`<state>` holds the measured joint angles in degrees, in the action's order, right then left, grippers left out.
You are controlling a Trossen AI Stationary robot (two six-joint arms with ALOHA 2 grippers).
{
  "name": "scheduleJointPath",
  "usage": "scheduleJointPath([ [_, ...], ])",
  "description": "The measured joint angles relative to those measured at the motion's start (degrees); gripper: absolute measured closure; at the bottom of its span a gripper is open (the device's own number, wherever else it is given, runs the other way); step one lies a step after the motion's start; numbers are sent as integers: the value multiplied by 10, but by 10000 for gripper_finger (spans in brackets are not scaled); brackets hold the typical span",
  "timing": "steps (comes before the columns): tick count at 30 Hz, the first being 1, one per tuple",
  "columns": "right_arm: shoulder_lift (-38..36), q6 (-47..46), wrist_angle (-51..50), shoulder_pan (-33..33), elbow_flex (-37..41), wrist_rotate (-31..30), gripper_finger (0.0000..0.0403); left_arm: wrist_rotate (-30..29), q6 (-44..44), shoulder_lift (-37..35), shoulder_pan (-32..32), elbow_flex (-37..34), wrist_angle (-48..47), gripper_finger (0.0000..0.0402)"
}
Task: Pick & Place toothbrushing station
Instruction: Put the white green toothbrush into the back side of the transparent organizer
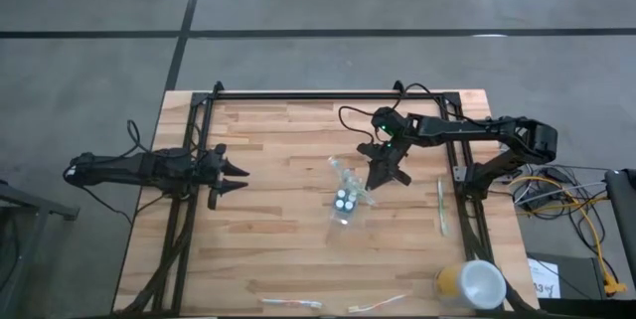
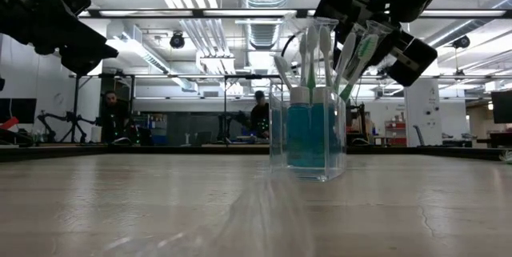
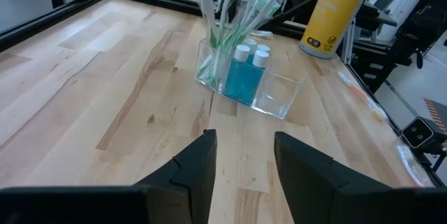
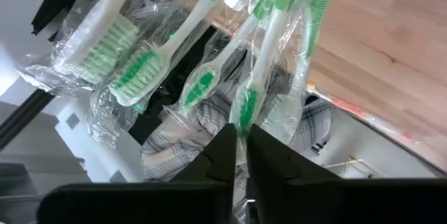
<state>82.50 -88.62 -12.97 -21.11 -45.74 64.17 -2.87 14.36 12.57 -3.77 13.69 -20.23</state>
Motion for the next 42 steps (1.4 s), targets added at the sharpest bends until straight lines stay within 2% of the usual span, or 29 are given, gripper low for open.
scheduleJointPath([
  [9, 0, 14, -1, -3, 0, 1, 303, 2, 0, 0, 0, 0, 0, 252],
  [14, -4, 32, -2, -4, 0, -9, 279, 2, 0, 0, 0, 0, 0, 252],
  [21, -55, 41, -48, -16, 0, -130, 275, 2, 0, 0, 0, 0, 0, 252],
  [32, -148, 50, -170, -12, 0, -241, 276, -1, 0, 0, 0, 0, 0, 252],
  [42, -216, 38, -348, 29, 0, -460, 304, -1, 0, 0, 0, 0, 0, 252],
])
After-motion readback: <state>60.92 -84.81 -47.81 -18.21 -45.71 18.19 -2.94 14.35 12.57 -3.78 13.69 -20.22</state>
